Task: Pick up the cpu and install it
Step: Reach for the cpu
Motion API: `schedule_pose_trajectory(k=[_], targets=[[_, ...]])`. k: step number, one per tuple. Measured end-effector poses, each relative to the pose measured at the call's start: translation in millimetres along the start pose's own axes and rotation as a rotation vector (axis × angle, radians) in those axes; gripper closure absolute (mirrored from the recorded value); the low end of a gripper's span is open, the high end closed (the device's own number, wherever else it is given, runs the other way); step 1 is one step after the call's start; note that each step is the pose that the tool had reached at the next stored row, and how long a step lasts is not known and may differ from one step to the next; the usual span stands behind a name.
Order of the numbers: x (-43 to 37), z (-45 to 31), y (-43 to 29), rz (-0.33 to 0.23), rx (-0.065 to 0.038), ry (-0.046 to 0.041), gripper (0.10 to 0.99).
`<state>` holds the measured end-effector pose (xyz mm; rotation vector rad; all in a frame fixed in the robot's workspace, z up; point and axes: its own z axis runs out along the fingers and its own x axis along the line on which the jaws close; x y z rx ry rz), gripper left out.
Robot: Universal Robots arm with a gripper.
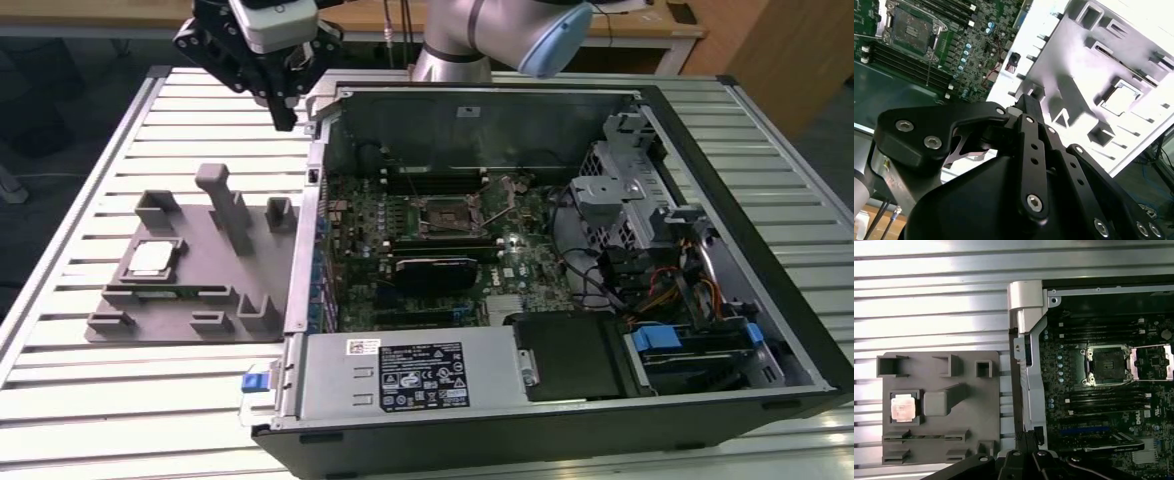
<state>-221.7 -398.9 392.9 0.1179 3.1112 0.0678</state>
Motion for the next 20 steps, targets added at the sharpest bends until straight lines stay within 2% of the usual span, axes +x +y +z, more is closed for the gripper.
schedule_pose_trajectory(k=[16, 20], targets=[[24.4, 0.2, -1.9, 0.000, 0.000, 0.0001, 0.980], [32.9, 1.1, -2.6, 0.000, 0.000, 0.0000, 0.980]])
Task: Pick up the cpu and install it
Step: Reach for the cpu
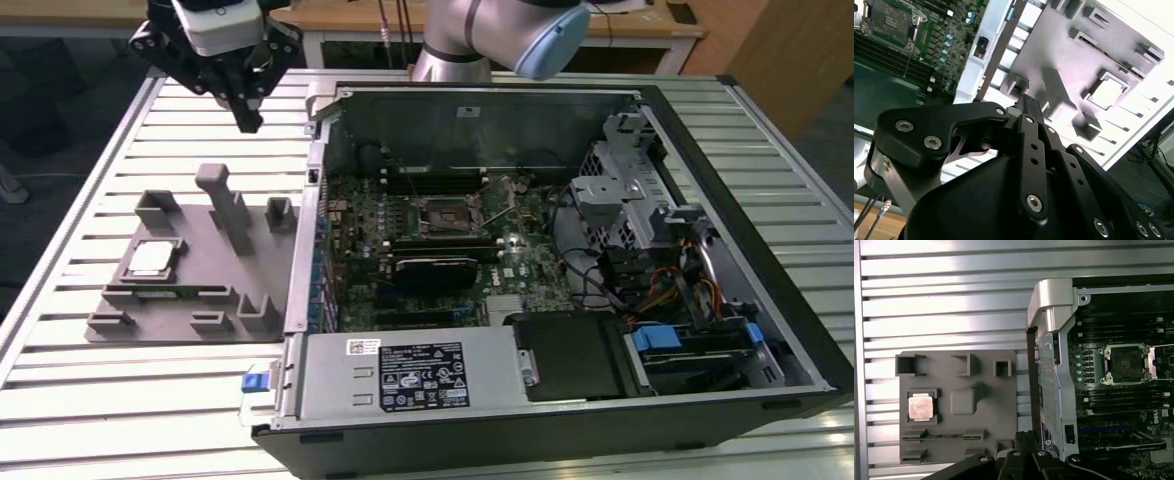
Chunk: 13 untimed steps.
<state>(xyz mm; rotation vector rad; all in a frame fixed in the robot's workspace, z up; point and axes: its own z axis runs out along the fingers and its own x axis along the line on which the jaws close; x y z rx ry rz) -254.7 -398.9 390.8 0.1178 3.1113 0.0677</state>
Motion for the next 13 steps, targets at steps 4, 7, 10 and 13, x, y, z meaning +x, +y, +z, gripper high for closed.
schedule_pose_trajectory(k=[4, 7, 10, 13], targets=[[9.8, 0.5, -0.8, 0.000, 0.000, 0.0000, 0.980], [16.8, 0.8, -1.3, 0.000, 0.000, 0.0000, 0.980], [24.1, 1.0, -1.9, 0.000, 0.000, 0.0000, 0.980], [31.3, 1.3, -2.4, 0.000, 0.000, 0.0000, 0.980]])
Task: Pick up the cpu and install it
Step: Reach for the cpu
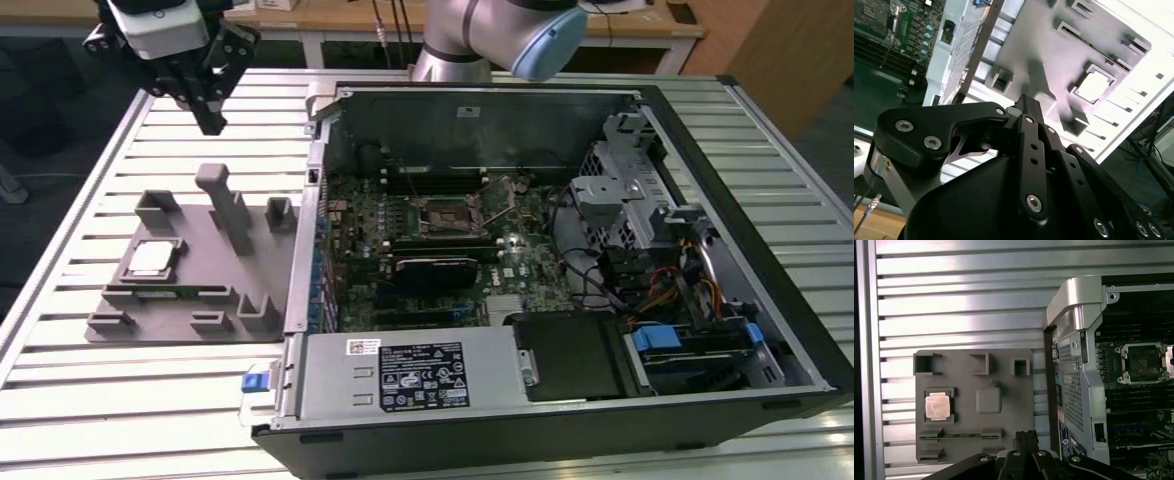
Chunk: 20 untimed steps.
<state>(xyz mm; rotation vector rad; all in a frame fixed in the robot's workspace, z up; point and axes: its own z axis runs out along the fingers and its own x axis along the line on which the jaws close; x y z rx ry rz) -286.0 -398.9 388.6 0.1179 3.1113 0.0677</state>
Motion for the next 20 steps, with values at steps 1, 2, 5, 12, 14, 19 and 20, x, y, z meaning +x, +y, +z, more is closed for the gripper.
schedule_pose_trajectory(k=[1, 2, 5, 12, 14, 19, 20], targets=[[2.4, 0.1, -0.2, 0.000, 0.000, 0.0000, 0.980], [4.9, 0.2, -0.4, 0.000, 0.000, 0.0000, 0.980], [11.7, 0.4, -0.9, 0.000, 0.000, 0.0001, 0.980], [26.6, 6.0, -2.3, 0.000, 0.000, -0.0001, 0.980], [29.8, 8.6, -2.6, 0.000, 0.000, 0.0000, 0.980], [38.4, 14.6, -3.6, 0.000, 0.000, 0.0000, 0.980], [40.1, 15.6, -3.7, 0.000, 0.000, 0.0001, 0.980]])
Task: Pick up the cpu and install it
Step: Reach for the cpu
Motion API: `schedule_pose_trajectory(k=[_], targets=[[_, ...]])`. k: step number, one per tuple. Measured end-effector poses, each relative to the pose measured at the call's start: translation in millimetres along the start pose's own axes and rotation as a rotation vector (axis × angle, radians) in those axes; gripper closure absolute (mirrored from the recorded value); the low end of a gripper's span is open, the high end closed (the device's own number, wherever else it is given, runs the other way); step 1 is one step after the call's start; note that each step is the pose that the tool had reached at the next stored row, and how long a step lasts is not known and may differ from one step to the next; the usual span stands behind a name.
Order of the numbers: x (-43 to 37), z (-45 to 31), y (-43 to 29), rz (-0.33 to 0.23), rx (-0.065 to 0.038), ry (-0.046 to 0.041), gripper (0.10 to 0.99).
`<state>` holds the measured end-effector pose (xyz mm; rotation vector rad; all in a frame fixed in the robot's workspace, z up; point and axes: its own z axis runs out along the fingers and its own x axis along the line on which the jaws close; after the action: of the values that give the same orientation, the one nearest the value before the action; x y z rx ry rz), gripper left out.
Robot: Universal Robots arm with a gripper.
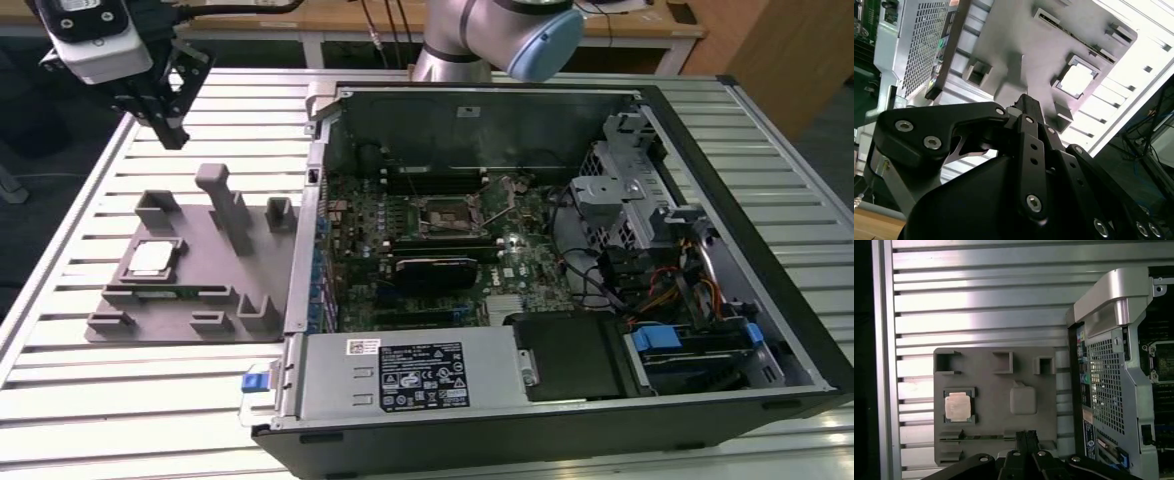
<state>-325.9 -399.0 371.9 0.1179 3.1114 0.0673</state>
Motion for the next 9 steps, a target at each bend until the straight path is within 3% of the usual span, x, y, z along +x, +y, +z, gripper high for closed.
schedule_pose_trajectory(k=[9], targets=[[16.4, 8.8, -1.6, 0.000, 0.000, -0.0001, 0.980]])
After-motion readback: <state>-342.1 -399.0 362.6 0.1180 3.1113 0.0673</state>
